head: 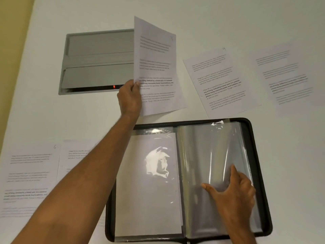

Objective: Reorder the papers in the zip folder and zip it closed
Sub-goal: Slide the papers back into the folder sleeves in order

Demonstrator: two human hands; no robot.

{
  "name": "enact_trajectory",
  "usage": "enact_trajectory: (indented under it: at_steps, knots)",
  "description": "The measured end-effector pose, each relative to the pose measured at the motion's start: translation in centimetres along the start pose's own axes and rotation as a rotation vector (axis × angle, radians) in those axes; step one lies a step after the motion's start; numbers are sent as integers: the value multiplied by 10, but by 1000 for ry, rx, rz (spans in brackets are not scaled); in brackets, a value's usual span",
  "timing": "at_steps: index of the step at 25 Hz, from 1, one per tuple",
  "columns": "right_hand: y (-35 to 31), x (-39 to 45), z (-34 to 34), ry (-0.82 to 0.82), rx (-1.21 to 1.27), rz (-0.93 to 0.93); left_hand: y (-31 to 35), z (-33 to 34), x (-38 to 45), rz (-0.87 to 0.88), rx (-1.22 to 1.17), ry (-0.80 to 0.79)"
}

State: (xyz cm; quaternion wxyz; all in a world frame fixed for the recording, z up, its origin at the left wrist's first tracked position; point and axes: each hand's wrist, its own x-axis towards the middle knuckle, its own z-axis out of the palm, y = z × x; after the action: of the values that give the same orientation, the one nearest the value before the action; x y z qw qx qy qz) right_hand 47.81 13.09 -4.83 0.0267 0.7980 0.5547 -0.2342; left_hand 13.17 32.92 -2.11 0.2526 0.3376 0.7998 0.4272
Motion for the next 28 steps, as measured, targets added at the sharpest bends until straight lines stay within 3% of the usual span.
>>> enact_trajectory:
  at_steps: [5,8,11,17,22,26,28]
  knots:
    - [-5,2,-2,-33,-24,-16,4,-21,-33,-82,-260,38]
    - [-13,-1,-5,-60,-40,-57,-8,-25,-79,-216,-410,-42]
    - [-19,-12,-8,-34,105,-131,-20,-30,-127,-345,-531,-100]
    - [-12,-15,-21,-40,423,-63,-54,-63,-196,-475,-397,-213]
    - [2,5,-37,-183,799,196,-71,-75,-227,-515,-348,-281]
    - [13,13,-37,39,766,201,-80,-71,-246,-522,-311,-330]
    - [19,15,-34,68,718,175,-81,-67,-255,-545,-312,-356]
